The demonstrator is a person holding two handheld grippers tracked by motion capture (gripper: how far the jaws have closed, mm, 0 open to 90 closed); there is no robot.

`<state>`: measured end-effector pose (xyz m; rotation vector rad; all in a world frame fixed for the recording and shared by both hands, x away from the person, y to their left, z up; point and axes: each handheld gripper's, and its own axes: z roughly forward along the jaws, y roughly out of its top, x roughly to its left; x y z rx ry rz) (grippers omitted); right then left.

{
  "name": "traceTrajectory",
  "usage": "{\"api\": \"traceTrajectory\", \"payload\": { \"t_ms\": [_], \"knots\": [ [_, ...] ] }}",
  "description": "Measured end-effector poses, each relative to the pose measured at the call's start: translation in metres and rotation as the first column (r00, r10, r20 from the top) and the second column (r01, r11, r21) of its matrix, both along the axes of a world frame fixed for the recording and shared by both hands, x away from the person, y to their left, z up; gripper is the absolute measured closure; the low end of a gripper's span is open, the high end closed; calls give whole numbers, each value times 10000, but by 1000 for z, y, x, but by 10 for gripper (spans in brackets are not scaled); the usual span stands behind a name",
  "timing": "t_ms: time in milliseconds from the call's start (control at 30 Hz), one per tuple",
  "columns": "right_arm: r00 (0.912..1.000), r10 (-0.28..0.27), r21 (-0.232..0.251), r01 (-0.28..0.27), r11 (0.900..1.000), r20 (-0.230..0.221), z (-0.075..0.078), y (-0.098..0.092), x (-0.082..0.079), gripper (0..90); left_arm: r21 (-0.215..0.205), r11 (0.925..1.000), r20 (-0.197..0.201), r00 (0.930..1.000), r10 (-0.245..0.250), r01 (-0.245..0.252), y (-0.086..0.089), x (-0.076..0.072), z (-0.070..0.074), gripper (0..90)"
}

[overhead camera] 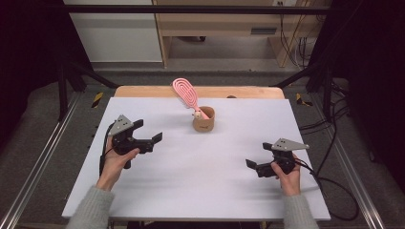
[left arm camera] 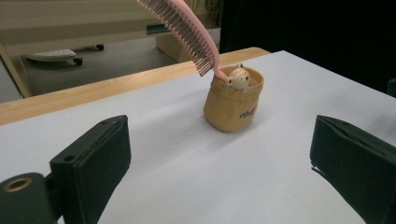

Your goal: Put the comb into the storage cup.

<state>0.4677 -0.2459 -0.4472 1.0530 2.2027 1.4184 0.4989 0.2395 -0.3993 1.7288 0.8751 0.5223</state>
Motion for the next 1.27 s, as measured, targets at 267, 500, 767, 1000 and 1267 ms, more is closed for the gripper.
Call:
{"api": "traceTrajectory", "payload": {
  "t_ms": [267, 500, 767, 1000, 1267],
  "knots": [
    [10000, -19, -8, 19, 10000, 12, 0, 0, 0, 2, 93, 9999, -233, 9997, 43, -41, 17, -13, -18, 53],
    [10000, -15, -9, 15, 10000, -26, -1, 1, 0, 2, 184, 9997, -491, 9986, 182, -173, 30, -19, -33, 53],
    [10000, -23, -21, 23, 10000, -43, -1, 0, 0, 2, 268, 9994, -654, 9976, 214, -197, 34, -22, -43, 53],
    [10000, 11, -110, -11, 9999, -27, -2, 0, 1, 2, 429, 9987, -822, 9961, 307, -272, 40, -22, -49, 52],
    [10000, 7, -106, -7, 9999, -59, -2, 1, 0, 2, 641, 9976, -911, 9954, 309, -251, 42, -24, -52, 49]
  ]
}}
